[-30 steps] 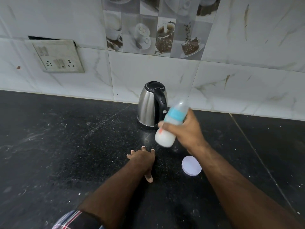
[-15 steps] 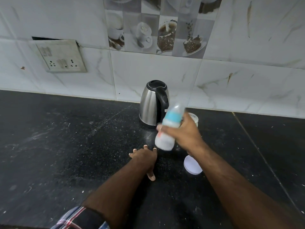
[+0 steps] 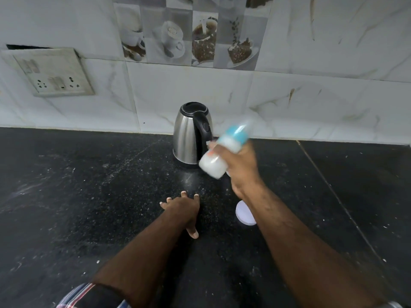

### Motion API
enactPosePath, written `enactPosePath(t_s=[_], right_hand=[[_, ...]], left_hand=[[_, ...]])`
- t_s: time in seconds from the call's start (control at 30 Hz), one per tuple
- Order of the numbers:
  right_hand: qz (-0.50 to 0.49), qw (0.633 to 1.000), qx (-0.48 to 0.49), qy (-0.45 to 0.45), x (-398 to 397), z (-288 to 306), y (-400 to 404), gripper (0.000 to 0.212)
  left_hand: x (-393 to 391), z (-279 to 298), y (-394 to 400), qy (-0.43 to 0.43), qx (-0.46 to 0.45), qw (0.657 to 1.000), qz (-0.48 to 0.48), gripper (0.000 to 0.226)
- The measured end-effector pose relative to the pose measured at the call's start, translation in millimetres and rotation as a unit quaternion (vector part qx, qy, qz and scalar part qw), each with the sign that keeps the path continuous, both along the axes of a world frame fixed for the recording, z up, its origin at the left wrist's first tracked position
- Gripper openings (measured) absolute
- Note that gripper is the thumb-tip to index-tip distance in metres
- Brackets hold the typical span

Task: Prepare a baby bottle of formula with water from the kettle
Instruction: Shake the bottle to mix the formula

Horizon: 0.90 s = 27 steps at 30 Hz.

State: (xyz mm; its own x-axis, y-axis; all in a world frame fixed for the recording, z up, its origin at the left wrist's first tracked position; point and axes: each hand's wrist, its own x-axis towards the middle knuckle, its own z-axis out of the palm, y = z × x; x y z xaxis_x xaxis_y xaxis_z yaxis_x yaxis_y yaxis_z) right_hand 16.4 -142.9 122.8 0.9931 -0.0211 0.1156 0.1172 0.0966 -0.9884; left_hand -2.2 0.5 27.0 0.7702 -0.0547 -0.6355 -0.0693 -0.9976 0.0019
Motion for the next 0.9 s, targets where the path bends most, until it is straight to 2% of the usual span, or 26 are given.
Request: enactPosePath(t_s=[0.07, 0.1, 0.2, 0.23, 0.33, 0.37, 0.4, 0.47, 0.5, 0.57, 0.63, 0.73, 0.8, 0.87, 0.9], right_hand=[[0.06, 0.988, -0.141, 0.033, -10, -10, 6, 0.072], [0.047, 0.987, -0.153, 0.017, -9, -11, 5, 0.074], [-0.017, 0.999, -0.022, -0.016, 5, -1, -1, 0.077], [-0.005, 1.0, -0.02, -0.016, 3, 0, 0, 0.08], [0.068, 0.981, -0.182, 0.021, -10, -8, 8, 0.079], [0.053, 0.981, -0.188, -0.001, -7, -7, 7, 0.075], [0.029, 0.987, -0.155, -0.038, -1, -5, 4, 0.071], [-0.022, 0.998, -0.044, -0.05, 7, 1, 1, 0.067], [-0.012, 0.997, -0.045, -0.055, 5, 2, 1, 0.068], [0.082, 0.983, -0.167, -0.008, -6, -9, 6, 0.072], [0.066, 0.979, -0.192, -0.02, -7, -10, 7, 0.072], [-0.038, 0.998, 0.007, -0.043, 9, 3, 2, 0.072], [-0.014, 0.999, -0.043, -0.01, 1, 0, 8, 0.081], [0.05, 0.982, -0.181, 0.032, -13, -14, 14, 0.087], [0.042, 0.981, -0.188, 0.019, -13, -18, 14, 0.087]], left_hand=[[1, -1, -1, 0.003, 0.004, 1.0, -0.001, 0.137], [2, -1, -2, 0.002, 0.006, 1.0, -0.002, 0.137], [2, -2, -2, 0.0, 0.003, 1.0, -0.001, 0.139], [1, -2, -2, 0.0, 0.003, 1.0, 0.0, 0.139], [1, -2, -1, 0.003, 0.006, 1.0, -0.001, 0.136], [2, -2, -1, 0.001, 0.005, 1.0, -0.002, 0.136], [2, -2, -2, -0.001, 0.003, 1.0, -0.003, 0.137], [0, -2, -2, -0.004, 0.001, 1.0, -0.001, 0.139], [0, -2, -2, -0.005, 0.001, 1.0, 0.001, 0.138], [0, -2, -1, -0.001, 0.004, 1.0, 0.004, 0.135], [1, -1, -2, -0.001, 0.004, 1.0, -0.001, 0.135], [0, 0, -2, 0.001, -0.001, 1.0, 0.0, 0.138], [-1, 0, -3, 0.003, 0.004, 1.0, 0.003, 0.138], [-1, 0, -3, 0.007, 0.006, 1.0, 0.008, 0.135], [0, 0, -3, 0.007, 0.003, 1.0, 0.007, 0.135]])
